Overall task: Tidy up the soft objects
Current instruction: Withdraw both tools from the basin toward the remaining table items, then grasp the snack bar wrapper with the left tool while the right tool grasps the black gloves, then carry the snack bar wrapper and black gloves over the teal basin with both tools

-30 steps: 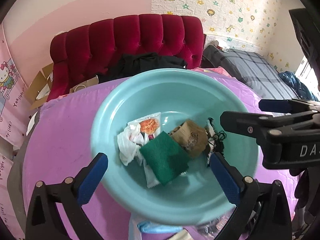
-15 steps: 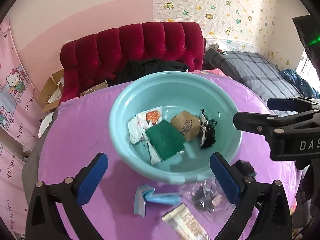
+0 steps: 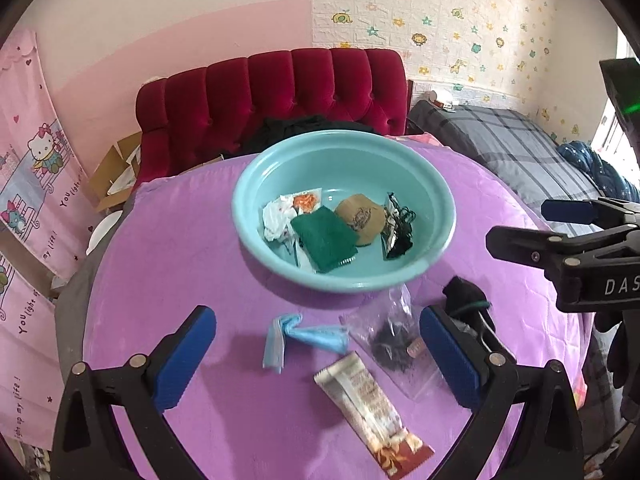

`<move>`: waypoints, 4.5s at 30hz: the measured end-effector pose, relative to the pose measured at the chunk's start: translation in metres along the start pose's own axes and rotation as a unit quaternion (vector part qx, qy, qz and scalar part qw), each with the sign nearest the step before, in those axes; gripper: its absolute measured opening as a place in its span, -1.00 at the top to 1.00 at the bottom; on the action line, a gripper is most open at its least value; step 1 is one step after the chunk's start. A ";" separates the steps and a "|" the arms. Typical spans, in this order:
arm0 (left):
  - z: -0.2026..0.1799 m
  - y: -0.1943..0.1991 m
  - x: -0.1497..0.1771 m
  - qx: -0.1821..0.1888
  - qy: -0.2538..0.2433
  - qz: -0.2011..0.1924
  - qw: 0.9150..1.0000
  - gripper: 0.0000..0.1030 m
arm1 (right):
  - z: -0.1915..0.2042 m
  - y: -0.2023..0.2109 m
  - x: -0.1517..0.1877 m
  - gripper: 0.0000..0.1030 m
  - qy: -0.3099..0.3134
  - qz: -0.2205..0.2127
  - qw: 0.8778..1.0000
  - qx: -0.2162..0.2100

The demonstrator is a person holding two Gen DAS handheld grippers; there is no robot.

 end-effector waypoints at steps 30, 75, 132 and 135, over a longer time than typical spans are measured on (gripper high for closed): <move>-0.029 -0.007 0.118 0.009 0.027 0.057 0.998 -1.00 | -0.018 -0.013 0.129 -1.00 0.004 0.025 1.000 0.012; -0.035 -0.087 0.142 0.055 0.054 0.113 0.991 0.36 | -0.041 -0.079 0.141 -1.00 -0.002 0.078 0.997 0.002; -0.035 0.019 0.085 0.088 -0.032 0.041 0.995 0.34 | 0.010 0.017 0.119 0.79 -0.015 0.027 0.999 0.016; -0.032 0.023 0.075 0.088 -0.034 0.035 0.995 0.34 | 0.015 0.023 0.108 0.79 -0.007 0.020 1.000 0.010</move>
Point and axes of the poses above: each gripper's, at about its wrist camera, not at the fingertips, and y roughly against the way its jaws point, z to its left, x to its underside, the point moved 7 cm from there along -y, roughly the way its jaws point, and after that the axes turned 2 degrees about -y, right-handed, at the moved point
